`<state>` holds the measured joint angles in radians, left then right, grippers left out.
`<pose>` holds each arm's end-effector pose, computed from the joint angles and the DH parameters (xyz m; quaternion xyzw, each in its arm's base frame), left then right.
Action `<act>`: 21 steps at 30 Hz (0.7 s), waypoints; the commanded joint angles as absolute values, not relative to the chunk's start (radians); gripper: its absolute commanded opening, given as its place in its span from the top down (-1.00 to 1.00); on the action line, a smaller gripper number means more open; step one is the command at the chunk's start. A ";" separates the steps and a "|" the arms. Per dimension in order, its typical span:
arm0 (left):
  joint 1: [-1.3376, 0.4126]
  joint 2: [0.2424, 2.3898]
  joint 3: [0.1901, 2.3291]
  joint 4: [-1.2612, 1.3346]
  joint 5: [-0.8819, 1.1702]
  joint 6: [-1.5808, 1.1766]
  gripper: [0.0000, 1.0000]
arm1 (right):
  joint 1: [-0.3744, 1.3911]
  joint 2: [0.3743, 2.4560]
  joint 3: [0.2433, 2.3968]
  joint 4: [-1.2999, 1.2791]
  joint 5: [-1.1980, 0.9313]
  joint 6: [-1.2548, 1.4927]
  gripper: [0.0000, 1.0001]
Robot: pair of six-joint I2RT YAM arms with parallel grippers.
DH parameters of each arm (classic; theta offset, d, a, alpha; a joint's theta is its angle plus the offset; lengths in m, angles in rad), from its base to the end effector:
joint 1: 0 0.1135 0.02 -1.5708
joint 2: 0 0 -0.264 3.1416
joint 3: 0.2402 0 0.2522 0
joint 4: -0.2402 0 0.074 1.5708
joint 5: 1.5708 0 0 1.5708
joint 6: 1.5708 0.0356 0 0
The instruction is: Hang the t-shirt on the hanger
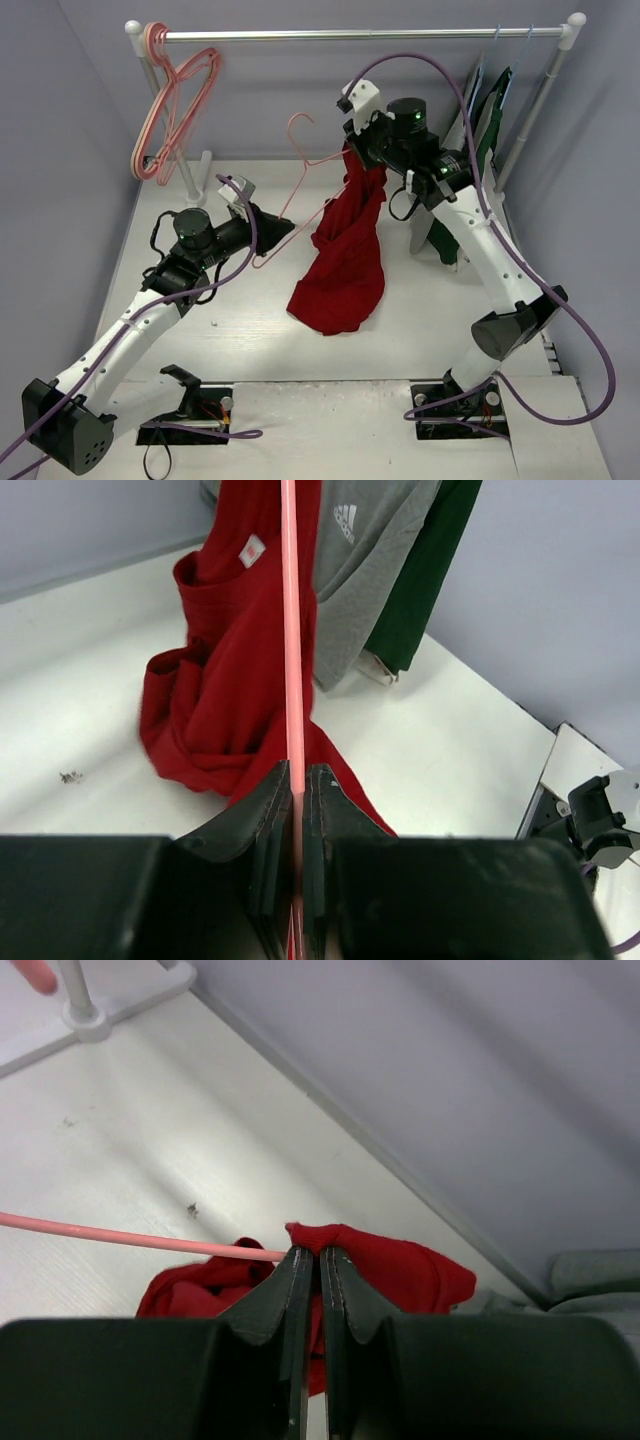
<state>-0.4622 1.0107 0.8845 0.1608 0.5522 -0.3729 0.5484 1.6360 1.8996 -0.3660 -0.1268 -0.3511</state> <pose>0.2016 -0.1213 0.3695 0.2257 0.6590 -0.4537 0.5557 0.3107 0.1951 0.4875 -0.3603 0.6487 0.1127 0.6608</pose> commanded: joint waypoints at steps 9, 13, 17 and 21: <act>-0.469 1.061 1.017 0.397 0.529 -0.373 1.00 | 0.640 1.635 2.097 -0.385 -0.333 -0.394 1.00; -0.469 1.083 1.080 0.425 0.535 -0.368 1.00 | 0.675 1.647 2.141 -0.400 -0.363 -0.393 1.00; -0.471 1.091 1.137 0.446 0.551 -0.377 1.00 | 0.722 1.646 2.213 -0.364 -0.400 -0.339 1.00; -0.476 1.080 1.100 0.479 0.519 -0.374 1.00 | 0.726 1.592 2.159 -0.305 -0.420 -0.305 1.00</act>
